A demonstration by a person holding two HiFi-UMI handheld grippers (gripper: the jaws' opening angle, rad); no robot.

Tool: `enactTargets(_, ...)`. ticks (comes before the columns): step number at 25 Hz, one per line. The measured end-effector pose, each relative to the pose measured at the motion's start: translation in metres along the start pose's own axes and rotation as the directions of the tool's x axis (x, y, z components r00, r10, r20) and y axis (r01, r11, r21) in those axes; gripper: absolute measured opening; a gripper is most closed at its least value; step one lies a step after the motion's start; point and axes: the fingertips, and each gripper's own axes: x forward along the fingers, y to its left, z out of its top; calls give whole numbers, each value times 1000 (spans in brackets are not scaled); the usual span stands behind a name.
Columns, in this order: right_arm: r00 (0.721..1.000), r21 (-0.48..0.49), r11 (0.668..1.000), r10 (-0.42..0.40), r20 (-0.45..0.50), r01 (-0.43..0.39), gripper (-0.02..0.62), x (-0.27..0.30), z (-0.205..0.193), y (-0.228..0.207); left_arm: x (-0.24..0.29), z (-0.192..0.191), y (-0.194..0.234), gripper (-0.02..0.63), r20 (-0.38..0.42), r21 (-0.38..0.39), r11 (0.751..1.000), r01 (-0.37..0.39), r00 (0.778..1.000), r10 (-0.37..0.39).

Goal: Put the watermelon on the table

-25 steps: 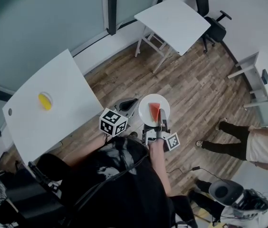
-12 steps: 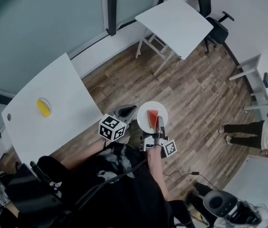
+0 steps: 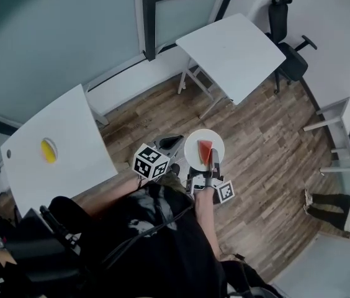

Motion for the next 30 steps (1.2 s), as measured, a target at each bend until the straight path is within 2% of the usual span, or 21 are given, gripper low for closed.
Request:
enactTargets(6, 994, 22, 999, -25, -102, 28, 23, 57, 31, -7, 47, 28, 7, 6, 15, -5, 997, -74, 997, 74)
enactTargets(11, 990, 64, 995, -70, -121, 78, 23, 94, 38, -25, 76, 36, 38, 6, 1, -53, 991, -120, 993, 120)
enactTargets(17, 987, 65, 990, -116, -115, 124, 23, 156, 61, -44, 127, 59, 88, 6, -13, -89, 987, -131, 991, 130)
enactTargets(20, 986, 33, 991, -126, -108, 130, 23, 205, 73, -46, 159, 82, 122, 6, -11, -119, 986, -118, 993, 118)
enactTargets(26, 982, -71, 990, -127, -141, 118, 23, 309, 82, -42, 218, 135, 189, 6, 0, -115, 989, -92, 996, 93)
enactTargets(30, 970, -106, 992, -90, -225, 67, 23, 375, 74, -46, 252, 155, 232, 6, -16, -105, 990, -92, 996, 91)
